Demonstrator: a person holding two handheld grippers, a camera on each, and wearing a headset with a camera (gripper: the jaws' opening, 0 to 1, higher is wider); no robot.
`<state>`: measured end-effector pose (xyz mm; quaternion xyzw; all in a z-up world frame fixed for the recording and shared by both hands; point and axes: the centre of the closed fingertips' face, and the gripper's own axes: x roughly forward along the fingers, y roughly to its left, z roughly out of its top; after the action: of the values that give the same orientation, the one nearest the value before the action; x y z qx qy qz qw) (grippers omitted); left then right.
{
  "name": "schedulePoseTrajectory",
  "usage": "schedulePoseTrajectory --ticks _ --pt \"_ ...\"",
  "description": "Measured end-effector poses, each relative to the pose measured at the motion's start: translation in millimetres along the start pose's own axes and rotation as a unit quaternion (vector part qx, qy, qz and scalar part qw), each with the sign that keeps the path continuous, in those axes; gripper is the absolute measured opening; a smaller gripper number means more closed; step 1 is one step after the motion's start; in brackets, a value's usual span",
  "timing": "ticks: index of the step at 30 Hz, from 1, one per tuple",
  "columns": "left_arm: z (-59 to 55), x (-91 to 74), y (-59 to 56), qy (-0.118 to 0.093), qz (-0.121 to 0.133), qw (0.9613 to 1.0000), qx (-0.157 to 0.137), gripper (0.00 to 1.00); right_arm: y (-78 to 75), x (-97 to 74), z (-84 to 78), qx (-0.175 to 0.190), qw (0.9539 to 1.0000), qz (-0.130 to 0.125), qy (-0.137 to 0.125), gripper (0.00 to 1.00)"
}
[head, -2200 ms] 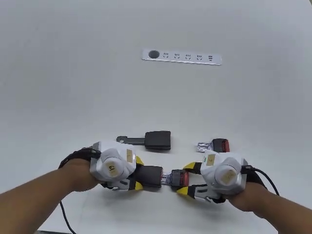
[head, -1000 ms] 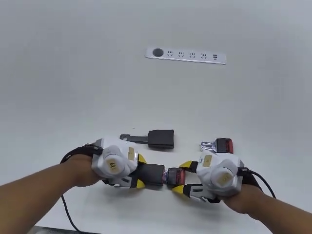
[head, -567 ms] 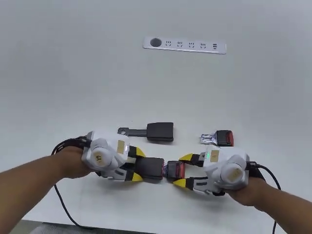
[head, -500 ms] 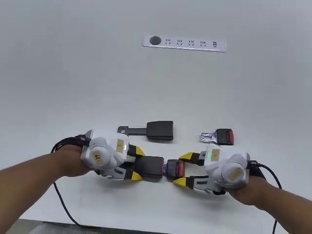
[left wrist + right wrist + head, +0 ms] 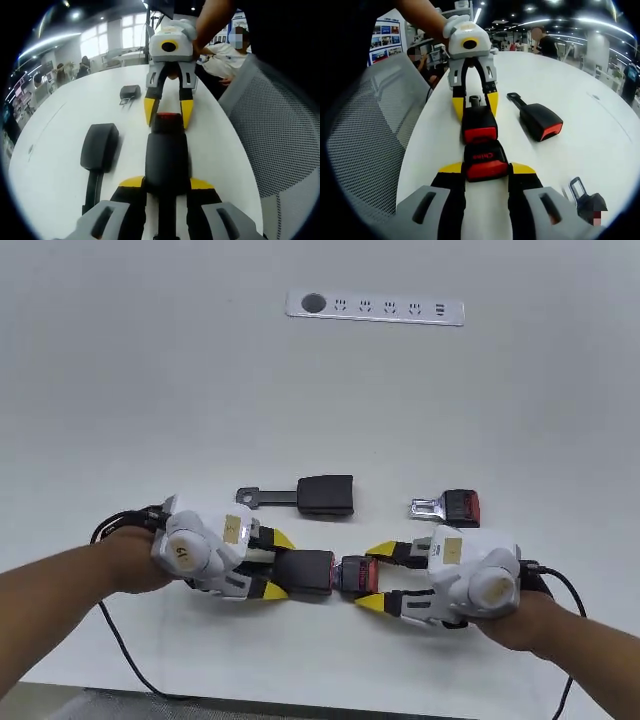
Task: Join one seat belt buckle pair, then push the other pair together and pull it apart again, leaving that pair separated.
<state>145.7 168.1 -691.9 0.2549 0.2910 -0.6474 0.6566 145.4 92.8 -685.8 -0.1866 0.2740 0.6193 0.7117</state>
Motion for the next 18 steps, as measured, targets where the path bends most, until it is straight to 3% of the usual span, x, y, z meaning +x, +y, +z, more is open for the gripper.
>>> schedulePoseTrajectory --ticks 18 --pt "-1.4 -0.1 -0.8 -0.005 -0.002 1.0 -0.008 0.31 1.5 0.6 -1.7 0.008 0.9999 0.004 -0.009 0.31"
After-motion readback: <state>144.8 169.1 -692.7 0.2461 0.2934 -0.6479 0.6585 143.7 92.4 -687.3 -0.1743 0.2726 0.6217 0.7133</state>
